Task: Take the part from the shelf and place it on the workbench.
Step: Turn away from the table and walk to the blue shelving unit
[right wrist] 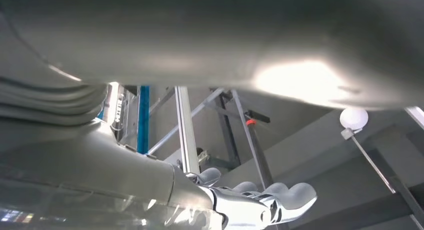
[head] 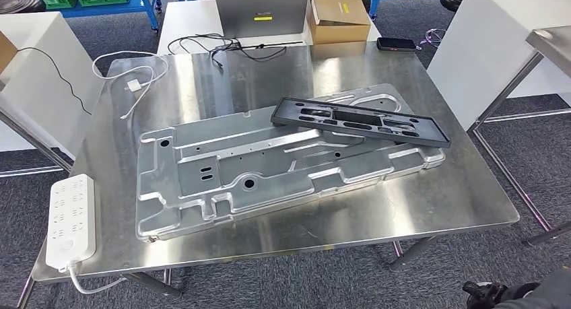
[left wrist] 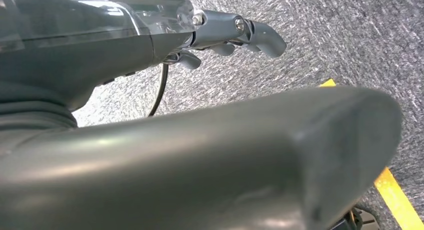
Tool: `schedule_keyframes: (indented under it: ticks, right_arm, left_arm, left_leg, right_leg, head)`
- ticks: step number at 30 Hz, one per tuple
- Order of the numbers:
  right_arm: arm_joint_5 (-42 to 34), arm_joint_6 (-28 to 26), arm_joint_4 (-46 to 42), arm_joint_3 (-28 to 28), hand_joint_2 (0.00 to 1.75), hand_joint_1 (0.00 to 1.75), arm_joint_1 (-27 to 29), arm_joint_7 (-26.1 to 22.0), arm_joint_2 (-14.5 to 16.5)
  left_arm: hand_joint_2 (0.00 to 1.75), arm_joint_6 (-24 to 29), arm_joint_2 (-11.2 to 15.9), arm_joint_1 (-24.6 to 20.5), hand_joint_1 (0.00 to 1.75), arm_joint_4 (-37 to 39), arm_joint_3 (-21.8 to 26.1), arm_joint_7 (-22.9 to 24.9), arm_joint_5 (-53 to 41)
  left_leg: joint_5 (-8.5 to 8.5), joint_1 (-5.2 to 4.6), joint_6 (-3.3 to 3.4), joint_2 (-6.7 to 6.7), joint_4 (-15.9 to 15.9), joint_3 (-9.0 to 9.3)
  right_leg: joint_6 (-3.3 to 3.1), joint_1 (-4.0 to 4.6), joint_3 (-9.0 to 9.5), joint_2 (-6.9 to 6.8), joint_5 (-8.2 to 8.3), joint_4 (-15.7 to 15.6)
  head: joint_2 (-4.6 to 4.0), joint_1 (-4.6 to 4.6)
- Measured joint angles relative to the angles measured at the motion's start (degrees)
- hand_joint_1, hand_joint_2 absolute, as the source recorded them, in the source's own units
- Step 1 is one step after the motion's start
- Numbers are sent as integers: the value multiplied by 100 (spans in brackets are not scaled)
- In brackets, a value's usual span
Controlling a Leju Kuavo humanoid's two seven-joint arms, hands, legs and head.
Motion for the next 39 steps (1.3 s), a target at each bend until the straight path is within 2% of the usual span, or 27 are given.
schedule_keyframes:
  ticks: [2,3,4,6,7,8,9,10,12,14,17,18,19,21,22,23,24,25,27,28,30,32,34,35,37,38,39]
  right_arm:
    - [-38,1,1,-3,0,0,1,0,8]
    - [-50,2,1,-7,0,0,1,0,11]
    - [-59,2,2,-11,0,0,1,0,11]
    - [-75,2,8,-17,0,0,2,0,11]
    - [-82,2,13,-17,0,0,3,-1,11]
    - [-92,2,16,-17,0,0,5,-1,11]
    - [-101,2,19,-17,0,0,7,-1,11]
    - [-111,2,20,-17,0,0,8,-2,11]
    - [-131,2,26,-17,0,0,7,-2,11]
    - [-147,2,38,-13,0,0,13,-6,10]
    - [-166,2,52,-9,0,0,25,-12,9]
    - [-175,2,53,-8,0,0,25,-13,9]
    - [-185,2,54,-7,0,0,25,-13,10]
    - [-206,2,56,-7,0,0,24,-13,10]
    - [-218,2,60,-7,0,0,25,-13,11]
    - [-229,2,63,-7,0,0,25,-13,11]
    - [-241,2,67,-7,0,0,25,-13,11]
    - [-251,2,69,-7,0,0,25,-13,11]
    - [-268,2,71,-7,0,0,24,-14,11]
    - [-276,2,73,-7,0,0,24,-14,11]
    - [-292,2,78,-8,0,0,23,-15,10]
    - [-305,2,81,-11,0,0,23,-16,9]
    - [-313,2,83,-16,0,0,22,-16,8]
    - [-316,2,85,-18,0,0,21,-16,7]
    - [-322,2,94,-20,0,0,20,-17,6]
    - [-325,2,100,-20,0,0,20,-17,5]
    - [-329,2,105,-20,0,0,20,-17,5]
  left_arm:
    - [0,0,-4,-4,0,-1,13,0,-1]
    - [0,1,-6,-5,0,-1,20,0,-1]
    - [0,1,-9,-7,0,0,28,0,-3]
    - [0,2,-11,-1,0,1,39,3,-11]
    - [0,2,-11,1,0,2,43,7,-15]
    - [0,2,-11,4,0,3,46,11,-18]
    - [0,2,-11,5,0,4,49,15,-20]
    - [0,3,-11,4,0,5,50,17,-25]
    - [0,7,-11,1,0,5,55,18,-34]
    - [0,11,-10,-3,0,6,60,19,-40]
    - [0,18,-11,-9,0,7,65,25,-44]
    - [0,22,-11,-11,0,7,66,27,-44]
    - [0,26,-11,-12,0,7,67,28,-46]
    - [0,35,-11,-11,0,9,69,29,-50]
    - [0,37,-11,-8,0,11,70,30,-51]
    - [0,39,-11,-5,0,13,71,31,-51]
    - [0,42,-11,-4,0,14,72,32,-51]
    - [0,45,-11,-5,0,14,73,32,-51]
    - [0,52,-12,-10,0,14,74,32,-51]
    - [0,55,-13,-15,0,14,74,31,-51]
    - [0,57,-16,-17,0,14,74,31,-52]
    - [0,66,-17,-14,0,14,77,31,-53]
    - [0,72,-25,-17,0,14,78,30,-55]
    - [0,72,-28,-18,0,14,78,30,-57]
    - [0,73,-32,-16,0,14,78,30,-60]
    - [0,73,-32,-14,0,14,78,31,-63]
    - [0,74,-33,-14,0,14,78,31,-65]
  left_leg:
    - [57,34,42,7,-68,22]
    - [89,59,68,13,-105,34]
    - [116,85,87,22,-139,44]
    - [125,98,101,44,-141,39]
    - [122,100,99,54,-137,37]
    - [116,104,93,61,-131,39]
    - [105,114,79,61,-123,46]
    - [86,129,56,56,-111,59]
    - [18,148,-23,40,-53,71]
    - [-37,138,-95,34,5,43]
    - [-79,143,-149,38,45,24]
    - [-156,152,-169,37,151,-16]
    - [-292,163,-188,37,376,-115]
    - [-656,178,-213,39,1148,-488]
    - [-786,188,-219,39,1525,-677]
    - [-817,199,-222,39,1746,-796]
    - [-737,210,-224,39,1745,-814]
    - [-553,221,-223,39,1503,-719]
    - [-142,233,-223,40,697,-376]
    - [-9,225,-222,36,373,-248]
    - [66,188,-205,20,137,-182]
    - [124,175,-133,12,119,-213]
    - [194,186,-44,25,87,-248]
    - [226,190,-9,37,79,-276]
    - [269,170,30,61,85,-347]
    - [288,158,39,72,89,-380]
    - [306,146,42,79,94,-405]
  right_leg:
    - [28,11,-13,1,-13,7]
    - [33,24,-65,0,-88,107]
    - [32,37,-175,0,-225,336]
    - [34,44,-535,-3,-579,1107]
    - [43,42,-704,-3,-688,1460]
    - [50,38,-796,-4,-698,1644]
    - [55,33,-779,-5,-601,1600]
    - [61,26,-654,-5,-418,1333]
    - [70,12,-270,-6,-99,556]
    - [34,12,-71,-1,-59,159]
    - [-79,15,-73,1,-128,156]
    - [-117,7,-68,-6,-133,153]
    - [-151,-5,-64,-17,-132,146]
    - [-190,-7,-67,-34,-131,144]
    - [-197,-7,-70,-38,-129,145]
    - [-199,-8,-70,-38,-127,146]
    - [-198,-11,-67,-38,-123,146]
    - [-193,-17,-62,-37,-120,147]
    - [-165,-23,-53,-33,-106,148]
    - [-137,-21,-56,-29,-93,147]
    - [-53,-18,-59,-22,-47,117]
    - [34,-32,-53,-20,-9,69]
    - [66,-27,-134,-19,-196,240]
    - [65,-14,-250,-18,-413,521]
    - [56,17,-552,-18,-876,1327]
    - [52,32,-649,-18,-1004,1648]
    - [46,43,-637,-18,-1007,1751]
  head:
    - [0,-4]
    - [0,-2]
    - [0,19]
    - [0,78]
    - [0,106]
    - [0,116]
    - [0,121]
    - [0,126]
    - [0,157]
    - [0,172]
    - [0,92]
    - [0,65]
    - [0,36]
    - [0,-17]
    - [0,-28]
    - [0,-33]
    - [0,-38]
    - [0,-42]
    - [0,-50]
    - [0,-54]
    - [0,-57]
    - [0,-53]
    - [0,-36]
    - [0,-9]
    - [0,58]
    - [0,89]
    - [0,108]
